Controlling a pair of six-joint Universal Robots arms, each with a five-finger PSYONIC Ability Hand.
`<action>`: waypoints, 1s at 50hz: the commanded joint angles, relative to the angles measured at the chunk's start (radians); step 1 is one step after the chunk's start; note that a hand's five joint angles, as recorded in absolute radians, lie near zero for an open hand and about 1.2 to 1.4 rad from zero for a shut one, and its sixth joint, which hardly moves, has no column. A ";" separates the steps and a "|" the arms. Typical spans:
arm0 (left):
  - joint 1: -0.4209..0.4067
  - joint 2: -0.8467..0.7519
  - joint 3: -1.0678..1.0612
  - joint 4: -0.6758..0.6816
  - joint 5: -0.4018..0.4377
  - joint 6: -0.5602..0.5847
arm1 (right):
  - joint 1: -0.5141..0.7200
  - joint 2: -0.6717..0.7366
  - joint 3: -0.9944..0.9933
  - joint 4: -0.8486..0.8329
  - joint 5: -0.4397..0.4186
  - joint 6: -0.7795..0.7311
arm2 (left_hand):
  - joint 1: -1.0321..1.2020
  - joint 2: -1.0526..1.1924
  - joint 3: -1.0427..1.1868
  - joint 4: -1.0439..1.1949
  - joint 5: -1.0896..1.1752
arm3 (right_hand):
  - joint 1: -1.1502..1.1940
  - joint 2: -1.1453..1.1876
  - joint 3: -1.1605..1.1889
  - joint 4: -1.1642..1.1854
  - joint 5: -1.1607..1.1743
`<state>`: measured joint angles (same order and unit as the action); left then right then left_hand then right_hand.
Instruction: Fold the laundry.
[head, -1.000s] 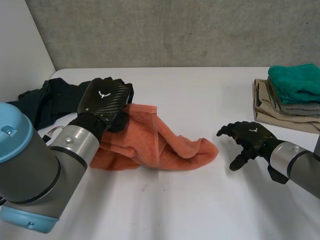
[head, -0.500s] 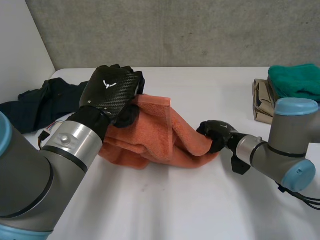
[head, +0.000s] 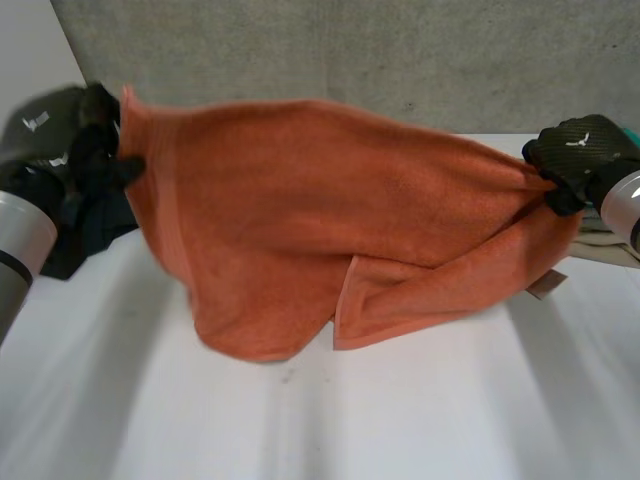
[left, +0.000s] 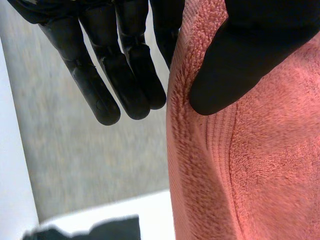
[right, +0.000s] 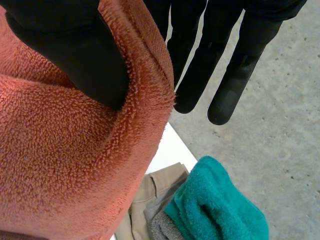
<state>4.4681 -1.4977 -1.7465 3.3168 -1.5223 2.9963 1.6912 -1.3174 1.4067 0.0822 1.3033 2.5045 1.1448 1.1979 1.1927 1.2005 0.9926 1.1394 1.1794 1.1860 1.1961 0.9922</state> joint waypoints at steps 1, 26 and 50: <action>-0.013 -0.173 -0.019 0.000 0.001 0.010 | 0.045 -0.008 -0.002 0.080 0.007 -0.001 | 0.251 0.198 0.204 0.196 0.229 | 0.257 0.217 0.210 0.200 0.230; -0.036 -0.497 0.674 0.530 -0.006 0.170 | 0.220 0.158 -0.301 -0.677 0.223 -0.148 | 0.251 0.198 0.204 0.196 0.229 | 0.257 0.217 0.210 0.200 0.230; -0.015 -0.601 -0.011 0.492 0.001 0.390 | 0.251 0.221 0.279 -0.567 0.177 -0.134 | 0.251 0.198 0.204 0.196 0.229 | 0.257 0.217 0.210 0.200 0.230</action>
<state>4.4481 -2.0590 -1.6630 3.8166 -1.5228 3.2394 1.9404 -1.1495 1.6084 -0.4900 1.4908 2.3709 1.1448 1.1988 1.1933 1.2006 0.9926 1.1394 1.1795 1.1957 1.2002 0.9924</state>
